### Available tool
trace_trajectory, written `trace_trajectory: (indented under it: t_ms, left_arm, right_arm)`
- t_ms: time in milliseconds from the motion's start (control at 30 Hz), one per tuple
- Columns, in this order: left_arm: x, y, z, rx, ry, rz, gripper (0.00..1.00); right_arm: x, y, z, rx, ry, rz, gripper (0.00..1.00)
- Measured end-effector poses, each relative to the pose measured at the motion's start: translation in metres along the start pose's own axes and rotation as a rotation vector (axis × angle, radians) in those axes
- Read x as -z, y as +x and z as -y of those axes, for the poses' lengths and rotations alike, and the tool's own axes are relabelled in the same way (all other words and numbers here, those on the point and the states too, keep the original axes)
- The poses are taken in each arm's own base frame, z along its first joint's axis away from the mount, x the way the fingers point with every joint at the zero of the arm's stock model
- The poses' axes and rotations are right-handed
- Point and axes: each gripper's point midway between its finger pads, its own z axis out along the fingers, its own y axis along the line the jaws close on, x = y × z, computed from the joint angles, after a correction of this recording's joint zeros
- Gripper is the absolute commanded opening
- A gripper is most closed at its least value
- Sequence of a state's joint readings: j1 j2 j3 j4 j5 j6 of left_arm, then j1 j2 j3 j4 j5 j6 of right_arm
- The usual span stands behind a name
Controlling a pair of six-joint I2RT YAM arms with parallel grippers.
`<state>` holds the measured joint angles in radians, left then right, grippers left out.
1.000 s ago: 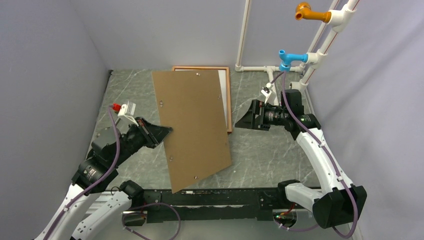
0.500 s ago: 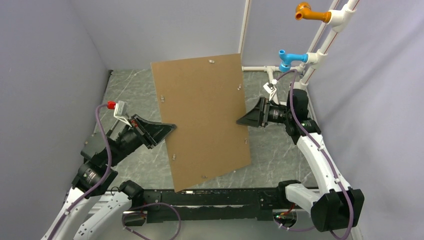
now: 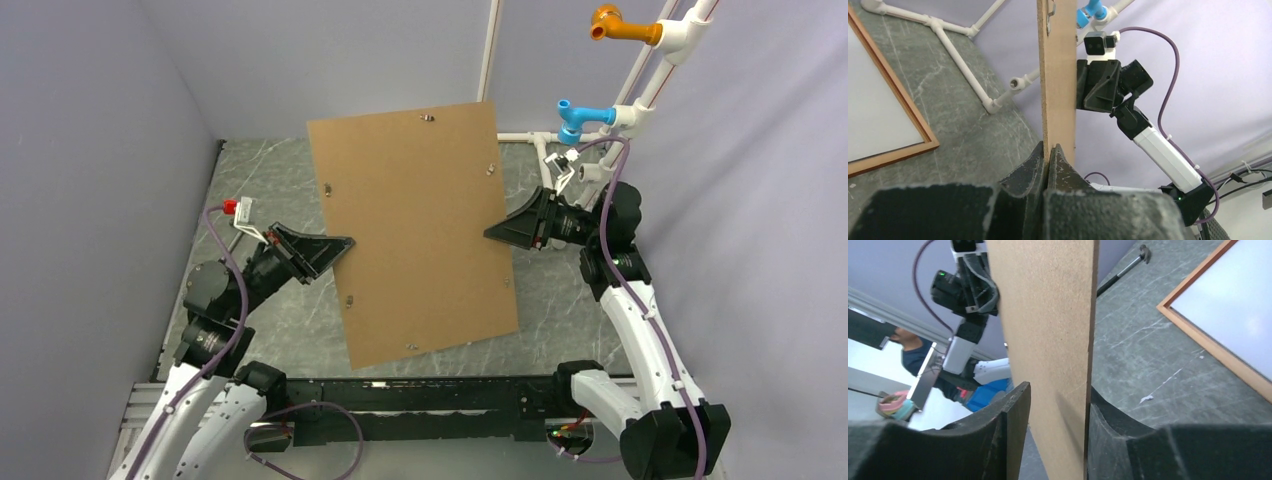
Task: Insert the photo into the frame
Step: Turn over the photo frame item at the center of the board, then move the photo frame to the center of the board.
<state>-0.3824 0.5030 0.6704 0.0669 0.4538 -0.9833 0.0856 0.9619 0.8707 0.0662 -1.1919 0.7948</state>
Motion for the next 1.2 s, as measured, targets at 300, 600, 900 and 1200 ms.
trace_trajectory:
  t_ms: [300, 600, 900, 1200]
  left_arm:
    - [-0.006, 0.021, -0.057, 0.133, -0.045, -0.068, 0.00]
    - [-0.005, 0.021, -0.057, 0.137, -0.018, -0.083, 0.03]
    - [-0.005, 0.028, -0.071, 0.132, -0.065, -0.109, 0.56]
    - [0.003, 0.050, -0.116, 0.147, -0.258, -0.186, 0.99]
  right_arm:
    - [0.000, 0.014, 0.002, -0.099, -0.046, -0.020, 0.32]
    - [0.001, 0.017, 0.001, -0.102, -0.049, -0.030, 0.19]
    - [0.001, 0.019, -0.003, -0.113, -0.064, -0.047, 0.00]
    - [-0.002, 0.010, -0.003, -0.067, 0.046, -0.063, 0.00]
